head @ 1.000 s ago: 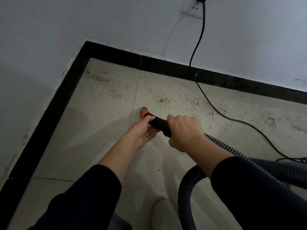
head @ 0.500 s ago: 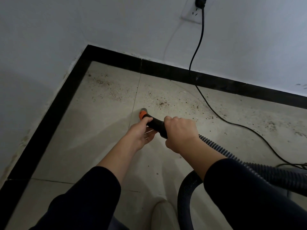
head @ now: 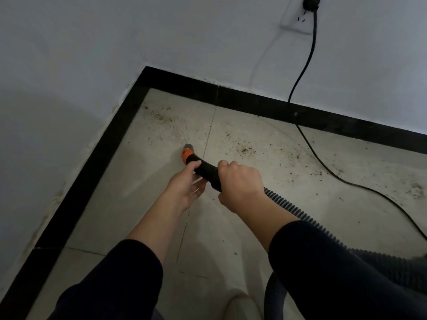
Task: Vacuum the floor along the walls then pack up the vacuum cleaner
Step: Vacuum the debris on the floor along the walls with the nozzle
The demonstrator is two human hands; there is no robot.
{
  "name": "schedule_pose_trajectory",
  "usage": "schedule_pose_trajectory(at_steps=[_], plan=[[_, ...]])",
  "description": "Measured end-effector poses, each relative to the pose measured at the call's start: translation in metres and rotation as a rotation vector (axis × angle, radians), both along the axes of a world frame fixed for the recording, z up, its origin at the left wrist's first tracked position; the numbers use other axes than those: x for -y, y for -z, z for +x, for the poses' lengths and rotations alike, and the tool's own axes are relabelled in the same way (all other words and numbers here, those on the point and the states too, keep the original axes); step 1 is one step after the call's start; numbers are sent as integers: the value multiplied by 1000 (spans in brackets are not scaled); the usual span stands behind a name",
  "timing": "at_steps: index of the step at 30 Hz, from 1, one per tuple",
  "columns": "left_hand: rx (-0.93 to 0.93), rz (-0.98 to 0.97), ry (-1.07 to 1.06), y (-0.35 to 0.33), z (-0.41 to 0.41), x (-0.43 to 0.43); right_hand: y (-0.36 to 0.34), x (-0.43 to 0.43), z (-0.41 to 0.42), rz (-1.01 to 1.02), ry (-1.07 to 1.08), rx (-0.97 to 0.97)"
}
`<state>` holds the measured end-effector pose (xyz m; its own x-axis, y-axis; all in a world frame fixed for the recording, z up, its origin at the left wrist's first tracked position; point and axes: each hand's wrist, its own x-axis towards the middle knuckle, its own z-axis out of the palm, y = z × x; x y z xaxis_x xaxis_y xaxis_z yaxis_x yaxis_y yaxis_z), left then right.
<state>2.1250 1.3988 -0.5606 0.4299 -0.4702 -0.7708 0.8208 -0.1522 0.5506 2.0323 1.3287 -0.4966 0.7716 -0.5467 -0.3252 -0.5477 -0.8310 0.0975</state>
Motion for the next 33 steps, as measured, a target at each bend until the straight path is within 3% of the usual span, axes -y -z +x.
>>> schedule_pose_trajectory(at_steps=[10, 17, 33], plan=[[66, 37, -150, 7, 23, 4, 8, 12, 30, 72, -54, 48], [107, 131, -259, 10, 47, -9, 15, 18, 57, 107, -231, 71], [95, 218, -300, 1, 82, -32, 9, 23, 106, 145, -461, 46]])
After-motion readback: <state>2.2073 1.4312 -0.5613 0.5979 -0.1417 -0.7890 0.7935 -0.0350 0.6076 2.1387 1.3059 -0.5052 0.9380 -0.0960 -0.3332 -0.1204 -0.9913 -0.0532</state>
